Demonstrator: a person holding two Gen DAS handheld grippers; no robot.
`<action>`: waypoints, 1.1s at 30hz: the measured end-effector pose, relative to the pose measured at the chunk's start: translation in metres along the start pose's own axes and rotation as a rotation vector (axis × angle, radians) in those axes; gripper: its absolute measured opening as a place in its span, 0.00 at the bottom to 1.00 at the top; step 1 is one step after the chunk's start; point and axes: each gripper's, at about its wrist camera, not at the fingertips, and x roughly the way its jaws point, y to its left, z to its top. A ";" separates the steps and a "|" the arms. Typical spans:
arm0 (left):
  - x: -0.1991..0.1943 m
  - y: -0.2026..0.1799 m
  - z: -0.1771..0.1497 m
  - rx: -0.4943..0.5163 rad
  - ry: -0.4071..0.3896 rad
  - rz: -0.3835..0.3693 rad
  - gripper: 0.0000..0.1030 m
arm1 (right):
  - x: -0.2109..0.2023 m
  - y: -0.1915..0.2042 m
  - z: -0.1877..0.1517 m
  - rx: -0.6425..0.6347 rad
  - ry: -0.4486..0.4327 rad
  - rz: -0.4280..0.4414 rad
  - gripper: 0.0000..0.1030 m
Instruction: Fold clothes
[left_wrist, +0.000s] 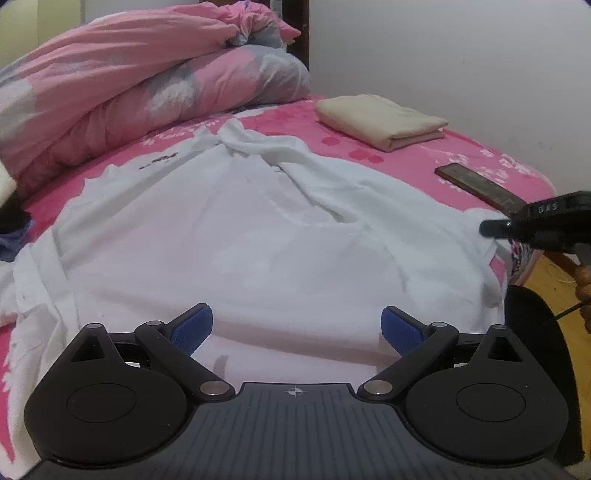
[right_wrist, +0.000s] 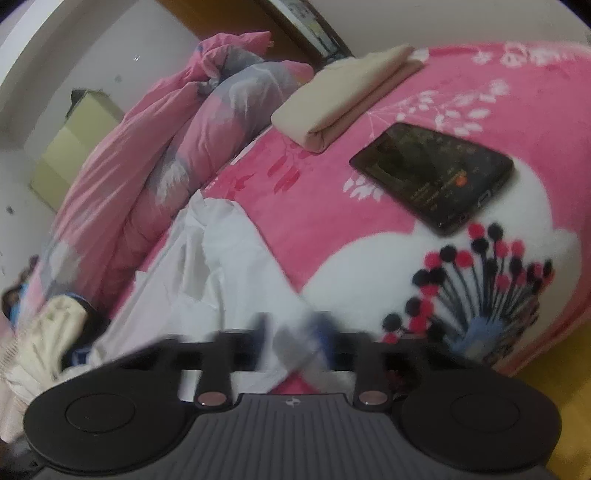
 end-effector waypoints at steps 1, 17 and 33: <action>0.003 0.000 0.000 0.000 0.010 0.007 0.96 | -0.002 0.001 0.001 0.001 -0.009 0.026 0.02; 0.014 0.051 -0.021 -0.233 0.114 0.111 0.95 | 0.065 0.139 -0.049 -0.300 0.374 0.574 0.04; 0.020 0.046 -0.022 -0.205 0.086 0.115 0.97 | 0.045 0.062 0.000 -0.383 0.182 0.039 0.61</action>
